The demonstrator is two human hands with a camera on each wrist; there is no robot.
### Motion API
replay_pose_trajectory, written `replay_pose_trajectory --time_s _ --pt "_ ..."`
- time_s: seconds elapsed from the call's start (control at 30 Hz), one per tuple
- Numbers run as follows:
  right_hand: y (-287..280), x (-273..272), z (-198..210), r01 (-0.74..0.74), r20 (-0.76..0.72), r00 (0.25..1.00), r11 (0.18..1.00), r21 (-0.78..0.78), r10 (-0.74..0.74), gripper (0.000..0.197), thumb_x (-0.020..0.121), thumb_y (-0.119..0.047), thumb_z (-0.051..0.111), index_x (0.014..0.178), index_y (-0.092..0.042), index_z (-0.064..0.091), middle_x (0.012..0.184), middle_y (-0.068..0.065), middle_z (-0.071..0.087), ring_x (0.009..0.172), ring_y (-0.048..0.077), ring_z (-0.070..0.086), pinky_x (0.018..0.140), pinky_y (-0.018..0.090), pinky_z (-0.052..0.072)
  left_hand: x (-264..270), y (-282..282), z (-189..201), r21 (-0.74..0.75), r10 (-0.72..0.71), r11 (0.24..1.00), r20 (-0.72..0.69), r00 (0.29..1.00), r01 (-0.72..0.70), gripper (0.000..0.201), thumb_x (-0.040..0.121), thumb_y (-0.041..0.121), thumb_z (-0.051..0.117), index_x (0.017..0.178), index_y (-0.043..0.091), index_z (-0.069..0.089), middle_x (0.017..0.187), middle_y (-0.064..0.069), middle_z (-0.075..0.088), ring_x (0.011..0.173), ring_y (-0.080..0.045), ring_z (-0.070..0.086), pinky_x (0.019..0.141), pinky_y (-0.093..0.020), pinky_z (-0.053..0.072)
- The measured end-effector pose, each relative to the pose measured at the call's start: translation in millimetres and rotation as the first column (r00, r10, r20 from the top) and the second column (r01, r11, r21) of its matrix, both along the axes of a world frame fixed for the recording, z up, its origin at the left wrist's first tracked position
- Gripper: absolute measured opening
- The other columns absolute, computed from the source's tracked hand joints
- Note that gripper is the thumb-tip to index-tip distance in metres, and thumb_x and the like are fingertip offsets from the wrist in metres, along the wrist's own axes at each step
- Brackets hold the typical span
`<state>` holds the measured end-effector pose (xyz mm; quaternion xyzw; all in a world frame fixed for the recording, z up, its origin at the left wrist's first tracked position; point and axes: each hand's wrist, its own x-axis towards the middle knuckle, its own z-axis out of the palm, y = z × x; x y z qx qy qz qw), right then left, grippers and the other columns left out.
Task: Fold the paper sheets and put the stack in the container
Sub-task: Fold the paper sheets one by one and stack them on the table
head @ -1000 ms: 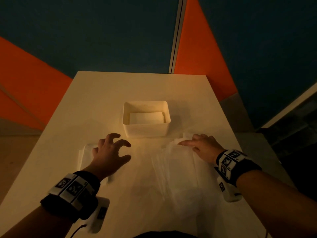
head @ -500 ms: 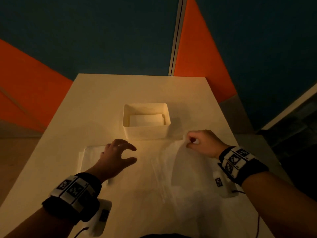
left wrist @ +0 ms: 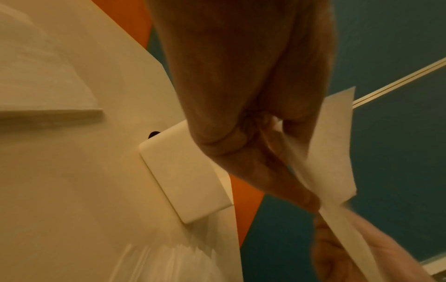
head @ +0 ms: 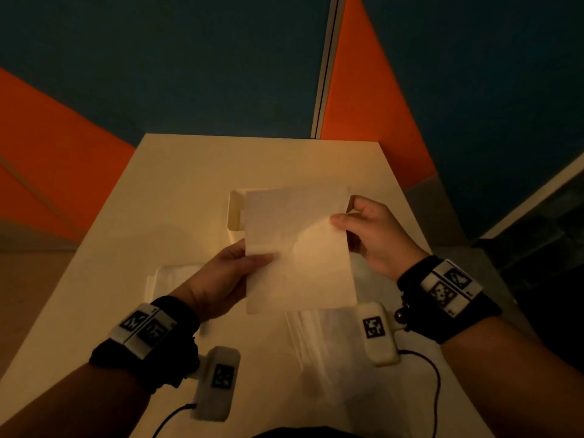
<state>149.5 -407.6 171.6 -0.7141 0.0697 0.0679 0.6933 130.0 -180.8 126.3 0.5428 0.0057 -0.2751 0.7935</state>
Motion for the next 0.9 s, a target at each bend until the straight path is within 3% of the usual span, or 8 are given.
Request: replay_pose_trajectory --time_s 0.1,0.2,0.3,0.4,0.6,0.7,0.8,0.9 --pt "0 -7 -4 -0.047 -0.085 0.995 0.992 0.113 0.057 0.011 0.091 -0.013 0.057 0.099 -0.010 0.064 0.087 0.010 0.065 0.077 0.025 0.061 0.065 0.035 0.049 1 -4 7 0.027 0.127 0.991 0.035 0.991 -0.128 0.028 0.080 0.009 0.063 0.108 0.006 0.062 0.088 -0.008 0.073 0.077 -0.021 0.067 0.065 -0.028 0.057" --pt "-1 -15 -10 -0.177 -0.098 0.977 0.976 0.125 0.190 0.023 0.087 -0.007 0.059 0.106 -0.018 0.066 0.093 0.006 0.071 0.079 0.020 0.068 0.063 0.033 0.055 0 -5 8 0.028 0.164 0.986 0.060 0.985 -0.166 0.027 0.088 -0.001 0.050 0.110 0.010 0.063 0.085 -0.007 0.073 0.070 -0.017 0.069 0.059 -0.027 0.056" --pt "0 -17 -14 -0.145 -0.067 0.986 0.980 0.134 0.155 0.029 0.086 0.004 0.057 0.102 -0.017 0.067 0.089 0.005 0.073 0.078 0.019 0.068 0.064 0.032 0.057 -1 -3 10 -0.015 0.150 0.989 0.058 0.987 -0.150 0.037 0.087 -0.002 0.050 0.113 0.021 0.063 0.094 -0.007 0.073 0.076 -0.020 0.069 0.064 -0.031 0.059" --pt "-1 -16 -15 -0.100 -0.035 0.994 0.982 0.162 0.107 0.029 0.088 0.004 0.054 0.091 -0.018 0.073 0.086 0.001 0.073 0.080 0.016 0.067 0.071 0.034 0.054 2 1 12 -0.053 0.119 0.992 0.036 0.992 -0.117 0.039 0.082 0.009 0.058 0.113 0.032 0.063 0.113 -0.005 0.069 0.095 -0.024 0.066 0.080 -0.040 0.058" --pt "-4 -18 -4 -0.232 0.041 0.973 0.965 0.118 0.229 0.050 0.092 0.005 0.044 0.064 -0.022 0.075 0.077 -0.005 0.070 0.073 0.012 0.063 0.064 0.029 0.046 6 8 27 -0.034 0.029 0.999 -0.043 0.999 -0.030 0.053 0.082 0.060 0.041 0.092 0.018 0.073 0.102 -0.011 0.064 0.081 -0.025 0.064 0.065 -0.034 0.056" --pt "-7 -21 -2 -0.246 0.028 0.969 0.945 0.215 0.245 0.051 0.090 -0.001 0.033 0.065 -0.017 0.074 0.077 -0.002 0.067 0.072 0.012 0.059 0.060 0.025 0.045 6 7 29 0.054 -0.049 0.997 0.030 0.998 0.047 0.041 0.079 0.039 0.059 0.096 0.004 0.071 0.111 -0.013 0.067 0.093 -0.026 0.066 0.076 -0.035 0.056" --pt "-9 -20 -4 -0.204 -0.064 0.968 0.908 0.365 0.243 0.040 0.083 -0.030 0.037 0.097 -0.013 0.070 0.090 0.005 0.065 0.077 0.018 0.056 0.065 0.031 0.043 5 6 25 0.109 -0.036 0.994 0.138 0.990 0.021 0.018 0.068 0.017 0.073 0.085 0.011 0.077 0.099 -0.003 0.072 0.087 -0.014 0.068 0.070 -0.025 0.055" --pt "-7 -19 -10 -0.216 -0.077 0.971 0.966 0.139 0.228 0.033 0.087 -0.014 0.058 0.119 -0.024 0.058 0.097 0.009 0.068 0.085 0.021 0.064 0.070 0.037 0.051 3 6 25 0.160 -0.026 0.987 0.178 0.984 -0.002 0.030 0.081 -0.009 0.061 0.089 0.015 0.076 0.097 0.005 0.073 0.084 -0.010 0.068 0.069 -0.025 0.057"
